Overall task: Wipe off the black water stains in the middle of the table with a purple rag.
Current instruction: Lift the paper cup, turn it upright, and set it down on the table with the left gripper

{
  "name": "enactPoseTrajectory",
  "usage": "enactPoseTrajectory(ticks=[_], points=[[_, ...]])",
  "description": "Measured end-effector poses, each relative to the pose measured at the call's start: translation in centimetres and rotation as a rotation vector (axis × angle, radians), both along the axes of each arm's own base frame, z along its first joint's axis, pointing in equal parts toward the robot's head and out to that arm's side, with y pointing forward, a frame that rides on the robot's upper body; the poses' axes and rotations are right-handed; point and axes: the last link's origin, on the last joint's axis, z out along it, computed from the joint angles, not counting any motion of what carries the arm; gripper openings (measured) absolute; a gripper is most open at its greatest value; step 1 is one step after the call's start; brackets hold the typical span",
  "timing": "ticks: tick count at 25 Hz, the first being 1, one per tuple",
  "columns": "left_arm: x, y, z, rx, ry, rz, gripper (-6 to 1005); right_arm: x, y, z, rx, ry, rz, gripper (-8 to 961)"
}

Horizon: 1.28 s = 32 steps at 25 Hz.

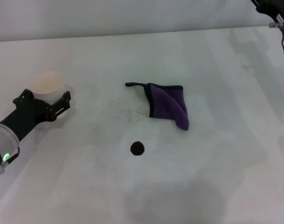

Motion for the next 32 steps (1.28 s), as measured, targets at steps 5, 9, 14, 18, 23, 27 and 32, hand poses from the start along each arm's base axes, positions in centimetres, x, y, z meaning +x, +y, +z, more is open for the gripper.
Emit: enactPoseTrajectory(ticks=[5, 9, 14, 18, 23, 27, 32], points=[[-0.1, -0.4, -0.1, -0.006, -0.006, 0.001, 884, 0.0, -0.1, -0.1, -0.005, -0.004, 0.004, 818], [-0.2, -1.0, -0.2, -0.009, -0.018, -0.013, 884, -0.2, 0.0, -0.2, -0.010, 0.002, 0.011, 818], [-0.6, -2.2, -0.1, 0.002, -0.043, -0.023, 884, -0.3, -0.1, -0.2, -0.012, 0.000, 0.026, 818], [-1.1, -3.0, 0.0, 0.011, -0.060, -0.011, 884, -0.2, -0.4, 0.1, 0.000, -0.001, 0.038, 818], [-1.6, -3.9, 0.2, 0.019, -0.076, 0.003, 884, -0.4, -0.4, 0.0, -0.002, -0.005, 0.049, 818], [-1.9, -4.2, 0.2, 0.019, -0.080, 0.007, 884, -0.5, -0.4, 0.0, -0.004, -0.007, 0.053, 818], [-2.3, -4.8, 0.1, 0.017, -0.064, 0.008, 884, -0.6, -0.3, 0.0, -0.003, -0.006, 0.059, 818]])
